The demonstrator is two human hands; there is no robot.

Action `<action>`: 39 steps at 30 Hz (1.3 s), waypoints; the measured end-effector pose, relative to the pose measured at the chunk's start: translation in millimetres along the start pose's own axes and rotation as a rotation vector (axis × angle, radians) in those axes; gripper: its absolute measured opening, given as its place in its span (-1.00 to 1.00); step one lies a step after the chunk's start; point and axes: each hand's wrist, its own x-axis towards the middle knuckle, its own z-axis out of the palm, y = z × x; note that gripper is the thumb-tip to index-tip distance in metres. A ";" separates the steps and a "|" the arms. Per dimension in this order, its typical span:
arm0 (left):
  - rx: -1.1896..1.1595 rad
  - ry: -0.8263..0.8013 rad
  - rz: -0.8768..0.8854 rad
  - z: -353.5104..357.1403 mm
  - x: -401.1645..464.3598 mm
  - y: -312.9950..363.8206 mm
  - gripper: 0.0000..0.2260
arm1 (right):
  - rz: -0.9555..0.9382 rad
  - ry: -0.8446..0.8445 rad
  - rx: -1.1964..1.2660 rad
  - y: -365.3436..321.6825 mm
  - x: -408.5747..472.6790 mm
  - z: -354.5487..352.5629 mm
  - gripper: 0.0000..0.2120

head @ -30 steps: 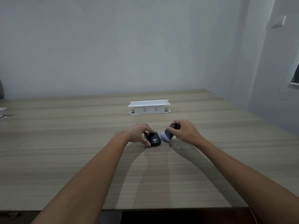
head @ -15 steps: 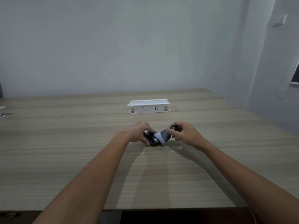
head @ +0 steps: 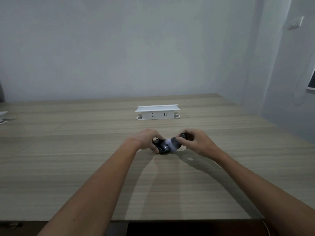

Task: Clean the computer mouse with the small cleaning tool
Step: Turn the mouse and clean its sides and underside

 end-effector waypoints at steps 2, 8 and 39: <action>0.014 -0.001 0.005 -0.3 1.0 0.0 -0.42 | 0.004 -0.063 0.060 -3.8 -3.0 3.6 -0.91; 0.043 0.000 -0.004 0.6 1.6 1.8 -0.46 | 0.017 0.054 -0.014 -0.9 -2.2 -0.7 -0.94; -0.013 0.042 -0.053 -0.4 -3.2 -6.0 -0.71 | -0.086 0.093 -0.130 -14.3 -4.5 10.0 -0.95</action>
